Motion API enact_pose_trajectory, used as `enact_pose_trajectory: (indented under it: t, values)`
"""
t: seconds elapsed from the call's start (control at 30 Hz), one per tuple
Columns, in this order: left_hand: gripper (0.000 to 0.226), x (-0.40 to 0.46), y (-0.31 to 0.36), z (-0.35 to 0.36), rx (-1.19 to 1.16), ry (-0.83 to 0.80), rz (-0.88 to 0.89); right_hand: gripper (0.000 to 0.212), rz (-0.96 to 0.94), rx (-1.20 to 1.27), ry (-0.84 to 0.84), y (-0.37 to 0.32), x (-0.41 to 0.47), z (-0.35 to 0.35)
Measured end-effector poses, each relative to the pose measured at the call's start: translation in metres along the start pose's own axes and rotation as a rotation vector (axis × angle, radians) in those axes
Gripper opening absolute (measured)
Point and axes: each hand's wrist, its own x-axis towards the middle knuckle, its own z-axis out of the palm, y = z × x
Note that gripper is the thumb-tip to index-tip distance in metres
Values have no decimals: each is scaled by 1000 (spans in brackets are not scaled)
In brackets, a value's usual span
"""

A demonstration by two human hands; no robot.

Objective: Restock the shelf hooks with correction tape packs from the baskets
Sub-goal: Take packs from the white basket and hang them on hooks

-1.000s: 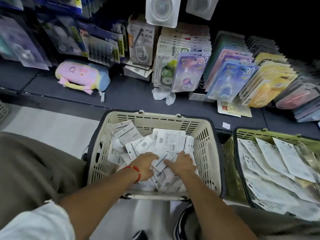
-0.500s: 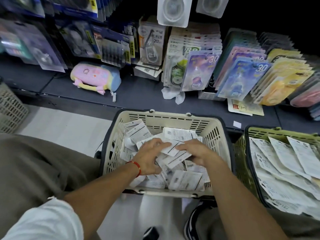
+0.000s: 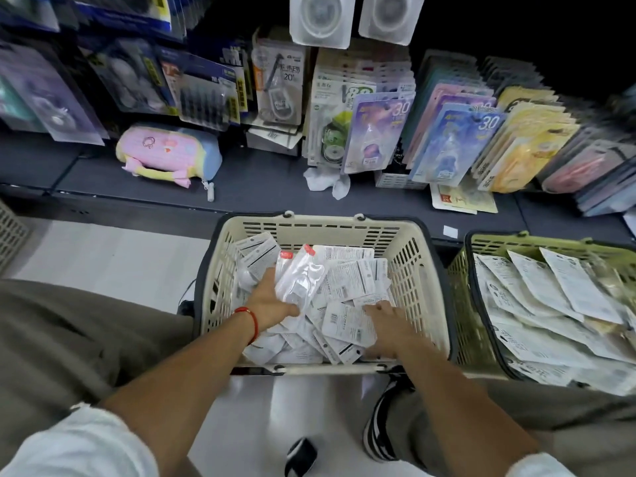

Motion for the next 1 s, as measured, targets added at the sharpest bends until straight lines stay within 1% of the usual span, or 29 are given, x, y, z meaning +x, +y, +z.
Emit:
enact_pose_trajectory:
  t: [0.03,0.07,0.1,0.13,0.17,0.2,0.23,0.3,0.37,0.4,0.43,0.5,0.57,0.63,0.7,0.77,0.83,0.9,0.93,1.0]
  values:
    - [101,0,-1,0,-27,-18,-40,109,-15,-26,11,2,1,1]
    - [97,0,-2,0,-72,-31,-60,103,-33,-38,19,3,2,2]
    - [85,0,-2,-1,-133,-40,-58,90,-53,-27,19,3,1,-2]
    - [73,-1,0,-2,-183,-36,-51,72,-67,32,18,4,0,-9]
    - [63,-3,3,-4,-215,-25,-44,53,-75,138,27,5,-3,-20]
    - [58,-4,6,-7,-241,-11,-35,39,-90,242,38,8,-5,-32]
    - [57,-6,10,-11,-266,1,-25,32,-109,328,62,10,-8,-47]
    - [57,-8,19,-19,-274,16,-10,25,-179,405,40,10,-14,-80]
    - [58,-10,26,-22,-260,-23,-1,4,-250,433,18,3,-20,-103]
    - [62,-9,28,-20,-281,-67,-2,19,-284,459,47,-4,-18,-106]
    - [66,-7,27,-15,-345,-132,-17,26,-316,497,113,-13,-17,-106]
    - [69,-2,21,-7,-508,-277,-86,12,-299,560,266,-33,-10,-97]
    - [59,1,12,-4,-536,-342,-129,27,-289,579,342,-49,0,-84]
    - [54,4,2,-6,-441,-285,-116,24,-270,629,316,-57,9,-74]
    - [49,8,-2,-8,-327,-194,-76,19,-308,705,227,-58,19,-70]
    - [44,9,-5,-9,-293,-177,-58,16,-348,849,144,-56,25,-71]
    - [45,9,-6,-10,-306,-201,-59,20,-344,1018,102,-52,32,-74]
    - [53,9,-9,-11,-341,-235,-50,23,-320,1148,86,-52,37,-73]
    - [59,9,-10,-11,-368,-250,-56,23,-303,1158,94,-53,40,-71]
    - [84,11,-11,-10,-360,-263,-86,22,-264,1136,130,-63,45,-62]
